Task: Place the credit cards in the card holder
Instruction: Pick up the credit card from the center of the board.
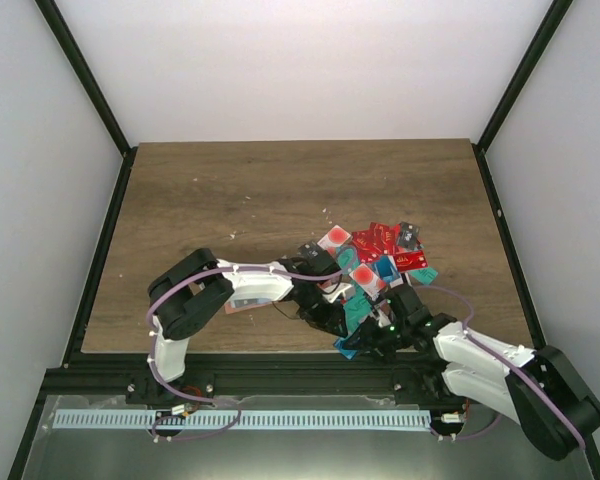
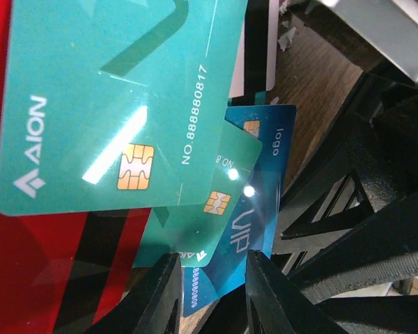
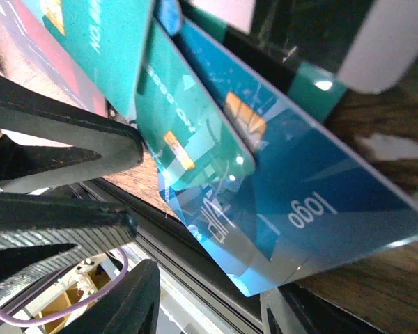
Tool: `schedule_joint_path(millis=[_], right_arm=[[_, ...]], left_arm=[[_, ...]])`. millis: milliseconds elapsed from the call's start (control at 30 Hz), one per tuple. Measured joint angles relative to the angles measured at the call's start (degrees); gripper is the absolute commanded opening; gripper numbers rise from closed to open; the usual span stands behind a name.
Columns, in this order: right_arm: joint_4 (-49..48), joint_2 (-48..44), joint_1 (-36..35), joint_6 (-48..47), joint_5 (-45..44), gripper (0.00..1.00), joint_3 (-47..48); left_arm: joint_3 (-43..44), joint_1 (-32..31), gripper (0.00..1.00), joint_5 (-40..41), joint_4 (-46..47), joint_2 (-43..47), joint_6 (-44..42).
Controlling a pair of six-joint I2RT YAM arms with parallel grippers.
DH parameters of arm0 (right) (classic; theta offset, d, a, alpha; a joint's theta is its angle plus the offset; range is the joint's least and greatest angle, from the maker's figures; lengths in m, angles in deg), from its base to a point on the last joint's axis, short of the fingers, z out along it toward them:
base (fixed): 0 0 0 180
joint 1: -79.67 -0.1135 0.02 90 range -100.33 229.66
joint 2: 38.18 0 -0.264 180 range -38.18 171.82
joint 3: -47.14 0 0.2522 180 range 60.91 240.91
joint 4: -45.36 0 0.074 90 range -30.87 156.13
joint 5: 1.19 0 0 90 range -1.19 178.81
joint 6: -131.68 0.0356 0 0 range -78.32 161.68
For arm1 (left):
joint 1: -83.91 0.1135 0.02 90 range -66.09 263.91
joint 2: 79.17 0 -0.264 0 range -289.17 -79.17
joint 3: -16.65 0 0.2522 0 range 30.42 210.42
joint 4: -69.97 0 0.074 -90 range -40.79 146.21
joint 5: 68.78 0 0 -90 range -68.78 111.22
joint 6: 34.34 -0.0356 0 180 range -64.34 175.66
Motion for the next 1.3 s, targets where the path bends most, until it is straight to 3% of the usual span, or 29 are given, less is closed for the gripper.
schedule_joint_path(millis=[433, 933, 1300], right_arm=[[-3.2, -1.5, -0.1, -0.8, 0.2, 0.27, -1.9], [-4.4, -5.3, -0.9, -0.4, -2.1, 0.01, -4.1], [-0.7, -8.6, -0.8, 0.4, -4.6, 0.01, -2.7]], left_arm=[[-3.0, 0.0, 0.27, -5.9, 6.4, -0.7, 1.6], [-6.2, 0.0, 0.27, -11.1, 12.3, -1.1, 4.0], [-6.9, -0.1, 0.28, -8.3, 11.0, 1.1, 4.6]])
